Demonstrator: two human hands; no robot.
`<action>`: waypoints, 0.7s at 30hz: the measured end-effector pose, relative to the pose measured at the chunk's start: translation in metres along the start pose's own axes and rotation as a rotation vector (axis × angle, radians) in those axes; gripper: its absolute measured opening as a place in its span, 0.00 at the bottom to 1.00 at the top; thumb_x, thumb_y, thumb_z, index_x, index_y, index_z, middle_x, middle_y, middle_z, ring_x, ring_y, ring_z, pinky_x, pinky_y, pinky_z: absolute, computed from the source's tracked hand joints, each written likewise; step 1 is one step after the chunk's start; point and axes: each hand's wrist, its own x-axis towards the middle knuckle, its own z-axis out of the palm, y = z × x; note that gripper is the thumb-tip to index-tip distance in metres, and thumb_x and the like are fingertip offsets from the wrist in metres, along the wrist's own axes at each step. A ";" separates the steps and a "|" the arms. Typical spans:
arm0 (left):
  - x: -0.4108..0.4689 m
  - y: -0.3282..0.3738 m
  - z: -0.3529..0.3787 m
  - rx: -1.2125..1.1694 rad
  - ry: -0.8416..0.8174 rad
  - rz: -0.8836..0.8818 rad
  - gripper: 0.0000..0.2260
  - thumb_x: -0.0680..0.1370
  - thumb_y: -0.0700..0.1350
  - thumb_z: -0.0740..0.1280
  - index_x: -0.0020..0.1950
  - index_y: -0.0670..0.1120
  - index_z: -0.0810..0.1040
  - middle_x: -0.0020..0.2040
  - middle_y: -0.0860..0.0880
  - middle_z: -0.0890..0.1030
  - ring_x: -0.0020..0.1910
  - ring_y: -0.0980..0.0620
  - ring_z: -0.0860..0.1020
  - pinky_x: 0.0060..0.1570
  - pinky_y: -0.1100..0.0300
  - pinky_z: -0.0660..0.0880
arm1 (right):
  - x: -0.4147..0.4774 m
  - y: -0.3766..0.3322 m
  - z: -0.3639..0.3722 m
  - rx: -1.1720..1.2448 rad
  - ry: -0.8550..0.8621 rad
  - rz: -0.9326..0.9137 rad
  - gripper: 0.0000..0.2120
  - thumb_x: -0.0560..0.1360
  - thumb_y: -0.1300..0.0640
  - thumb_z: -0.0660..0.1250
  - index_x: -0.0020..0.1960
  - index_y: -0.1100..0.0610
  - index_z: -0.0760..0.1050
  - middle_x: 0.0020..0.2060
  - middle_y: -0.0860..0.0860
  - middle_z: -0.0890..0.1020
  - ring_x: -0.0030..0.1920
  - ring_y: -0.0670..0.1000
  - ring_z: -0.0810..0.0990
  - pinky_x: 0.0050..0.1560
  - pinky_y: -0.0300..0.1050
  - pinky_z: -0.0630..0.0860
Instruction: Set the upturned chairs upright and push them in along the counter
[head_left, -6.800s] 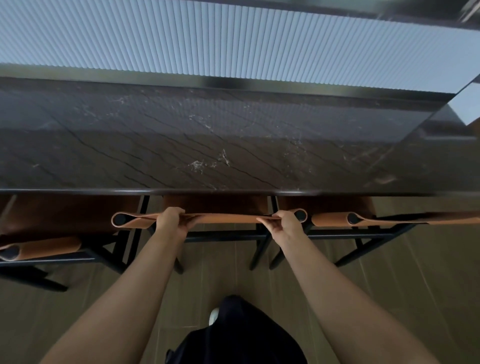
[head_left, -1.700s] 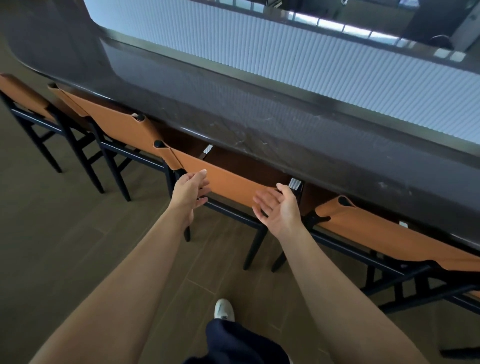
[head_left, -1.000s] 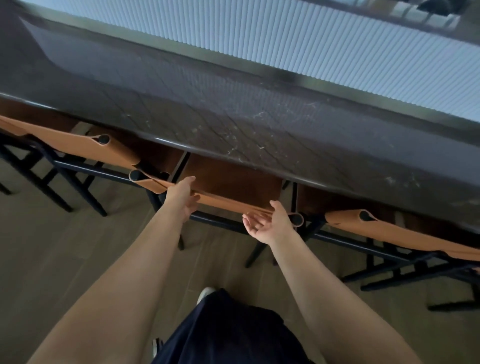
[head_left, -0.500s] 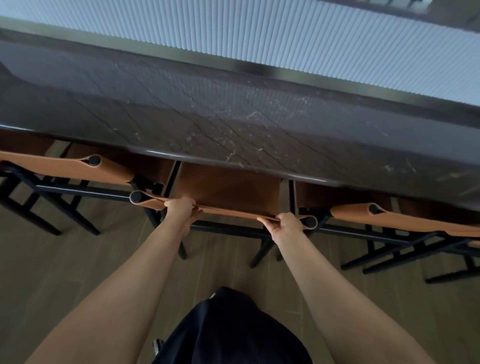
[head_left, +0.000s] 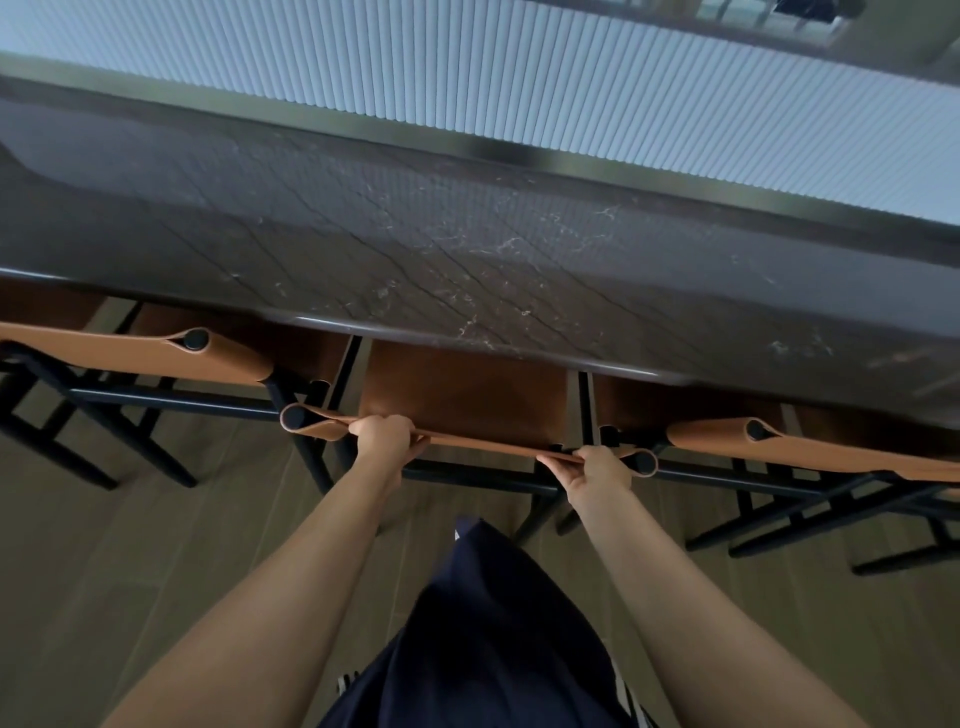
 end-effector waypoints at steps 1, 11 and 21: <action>0.000 -0.001 -0.001 -0.008 -0.009 0.007 0.29 0.79 0.30 0.57 0.76 0.39 0.48 0.64 0.36 0.71 0.43 0.46 0.78 0.47 0.51 0.80 | -0.001 0.001 -0.001 -0.006 0.001 -0.006 0.10 0.78 0.73 0.61 0.57 0.64 0.69 0.45 0.64 0.74 0.41 0.64 0.77 0.44 0.60 0.81; -0.009 -0.014 0.007 0.023 -0.062 0.051 0.24 0.78 0.28 0.57 0.72 0.36 0.53 0.51 0.40 0.72 0.40 0.48 0.76 0.50 0.51 0.78 | 0.005 -0.001 -0.024 0.034 -0.011 0.011 0.10 0.77 0.74 0.59 0.55 0.65 0.69 0.44 0.65 0.73 0.49 0.67 0.77 0.44 0.62 0.81; 0.010 0.007 0.038 0.061 -0.178 0.083 0.14 0.78 0.27 0.59 0.62 0.35 0.63 0.51 0.38 0.71 0.41 0.48 0.76 0.43 0.54 0.80 | 0.040 -0.040 0.002 -0.021 -0.046 -0.054 0.18 0.79 0.72 0.59 0.67 0.64 0.67 0.56 0.65 0.73 0.56 0.67 0.76 0.24 0.59 0.79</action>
